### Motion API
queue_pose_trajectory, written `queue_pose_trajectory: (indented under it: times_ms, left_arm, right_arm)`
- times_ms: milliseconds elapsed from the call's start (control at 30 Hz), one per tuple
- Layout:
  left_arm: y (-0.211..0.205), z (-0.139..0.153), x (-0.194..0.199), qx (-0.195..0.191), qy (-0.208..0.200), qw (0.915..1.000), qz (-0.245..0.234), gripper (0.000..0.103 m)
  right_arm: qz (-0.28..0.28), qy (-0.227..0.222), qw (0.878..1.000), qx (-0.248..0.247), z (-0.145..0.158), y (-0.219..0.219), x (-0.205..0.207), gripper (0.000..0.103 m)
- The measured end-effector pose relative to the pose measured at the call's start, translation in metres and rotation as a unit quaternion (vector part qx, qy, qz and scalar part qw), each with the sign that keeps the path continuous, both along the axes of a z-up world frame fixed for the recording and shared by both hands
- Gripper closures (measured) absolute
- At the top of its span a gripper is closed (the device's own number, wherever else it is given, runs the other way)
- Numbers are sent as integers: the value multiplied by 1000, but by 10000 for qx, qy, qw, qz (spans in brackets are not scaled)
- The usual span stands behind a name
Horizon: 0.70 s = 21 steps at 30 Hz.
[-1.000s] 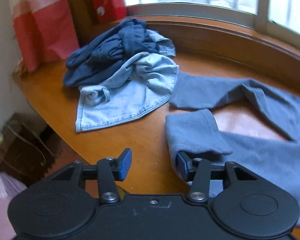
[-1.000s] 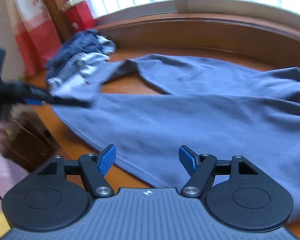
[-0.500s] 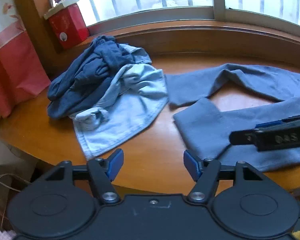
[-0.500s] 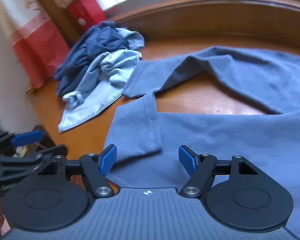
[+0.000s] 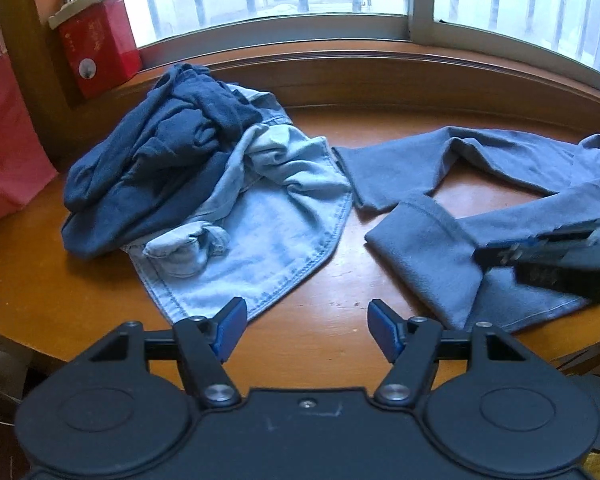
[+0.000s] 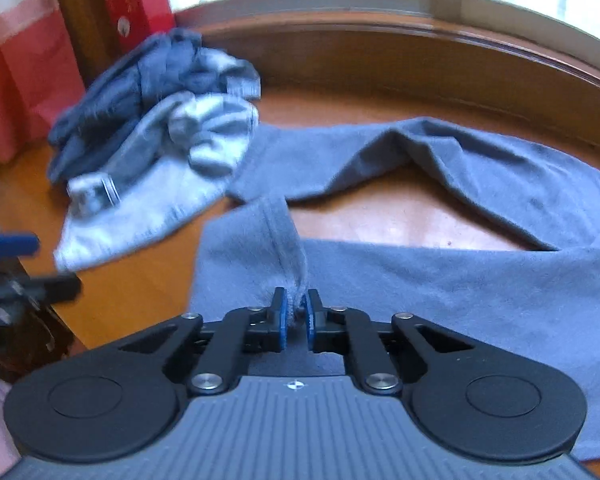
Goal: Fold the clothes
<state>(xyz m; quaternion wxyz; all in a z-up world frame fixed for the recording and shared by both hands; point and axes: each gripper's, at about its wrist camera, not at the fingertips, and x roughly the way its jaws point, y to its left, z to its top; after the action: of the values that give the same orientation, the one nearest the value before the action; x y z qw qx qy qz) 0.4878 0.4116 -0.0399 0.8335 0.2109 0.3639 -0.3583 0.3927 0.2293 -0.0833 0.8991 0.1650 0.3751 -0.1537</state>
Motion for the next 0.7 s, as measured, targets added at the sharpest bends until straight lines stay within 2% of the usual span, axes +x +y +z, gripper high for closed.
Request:
queue_pose_trajectory:
  times_ms: [133,233,300,333,400,433,467,500,567,700]
  left_arm:
    - [13,-3,7,-2,50,9999,116,39]
    - [22,-5,12,-4,88,9998,203,39]
    - [27,-7,15,9,111,9996,273,39]
    - [29,-8,16,27,122,9994,321,39]
    - [32,-8,17,19,115,9992,372,38]
    - [33,-7,17,-1,107,9992,383,38]
    - [33,-7,16,-22,102,9992,391,38]
    - [32,-6,16,-48,101,9992,375,38]
    - [25,-6,14,-59,96,9995,290,38]
    - [1,-2,2,-22,-15,10000,21,38]
  right_arm:
    - [219,-514,9981,247,24,13,9,94]
    - [768,-746,9933,424,33,31,32,96]
    - [1308,-782,9865,600,34,48,53,91]
    - [1365,-772,9860,574,35,54,58,87]
    - [1479,-752,9848,521,36,66,68,62]
    - [1515,-749,9844,490,37,72,72,55]
    - [1417,-789,9858,438,38,71,67,44]
    - [1332,-804,9869,425,38,65,59,42]
    - [1152,-823,9891,400,38,53,42,41]
    - [373,-641,9963,435,29,18,-5,38]
